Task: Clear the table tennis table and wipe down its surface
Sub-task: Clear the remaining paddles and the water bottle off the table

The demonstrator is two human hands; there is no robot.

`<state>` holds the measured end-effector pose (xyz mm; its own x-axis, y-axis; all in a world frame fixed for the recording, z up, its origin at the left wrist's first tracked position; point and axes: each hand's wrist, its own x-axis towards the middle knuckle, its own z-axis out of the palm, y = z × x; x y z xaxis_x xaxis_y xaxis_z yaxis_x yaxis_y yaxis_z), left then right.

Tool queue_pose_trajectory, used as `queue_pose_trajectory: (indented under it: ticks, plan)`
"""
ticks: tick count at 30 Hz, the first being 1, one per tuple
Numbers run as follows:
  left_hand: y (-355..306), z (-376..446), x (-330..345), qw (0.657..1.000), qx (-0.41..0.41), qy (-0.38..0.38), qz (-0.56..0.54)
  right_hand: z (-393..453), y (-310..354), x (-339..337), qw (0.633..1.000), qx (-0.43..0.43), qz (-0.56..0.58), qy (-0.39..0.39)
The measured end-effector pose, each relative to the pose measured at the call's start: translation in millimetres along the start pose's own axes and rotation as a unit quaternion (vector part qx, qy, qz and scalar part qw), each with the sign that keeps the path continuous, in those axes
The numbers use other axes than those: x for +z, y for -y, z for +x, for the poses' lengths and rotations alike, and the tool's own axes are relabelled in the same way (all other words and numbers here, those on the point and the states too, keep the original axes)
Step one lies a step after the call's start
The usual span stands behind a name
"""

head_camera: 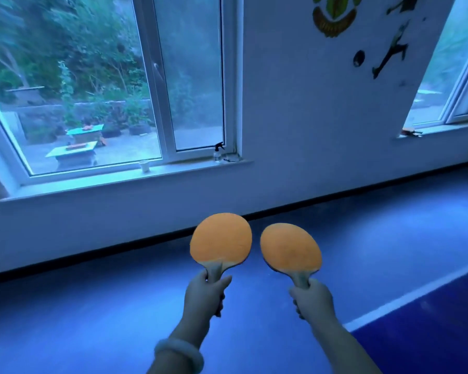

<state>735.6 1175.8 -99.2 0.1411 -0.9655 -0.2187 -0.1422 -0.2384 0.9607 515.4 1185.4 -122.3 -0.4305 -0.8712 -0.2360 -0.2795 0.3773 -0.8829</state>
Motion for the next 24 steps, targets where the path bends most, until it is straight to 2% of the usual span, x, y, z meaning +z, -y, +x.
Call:
queue_pose_trajectory:
  ticks: [4, 8, 16, 24]
  plan:
    - [-40.3, 112.1, 7.5, 0.999, 0.022, 0.039, 0.028, 75.5, 45.8, 12.7, 0.998, 0.028, -0.007, -0.047]
    - [-80.0, 203.8, 49.8, 0.993, 0.031, 0.1, 0.053, 148.1, 72.0, 4.5, 0.994, 0.056, -0.002, -0.097]
    - [-146.4, 357.0, 218.8, 0.974, 0.068, 0.205, 0.064, 323.8, 75.3, -42.1, 0.972, 0.096, 0.081, -0.199]
    - [-212.3, 495.0, 385.1, 0.953, 0.101, 0.255, 0.13, 515.2, 93.8, -121.2, 0.964, 0.128, 0.09, -0.217]
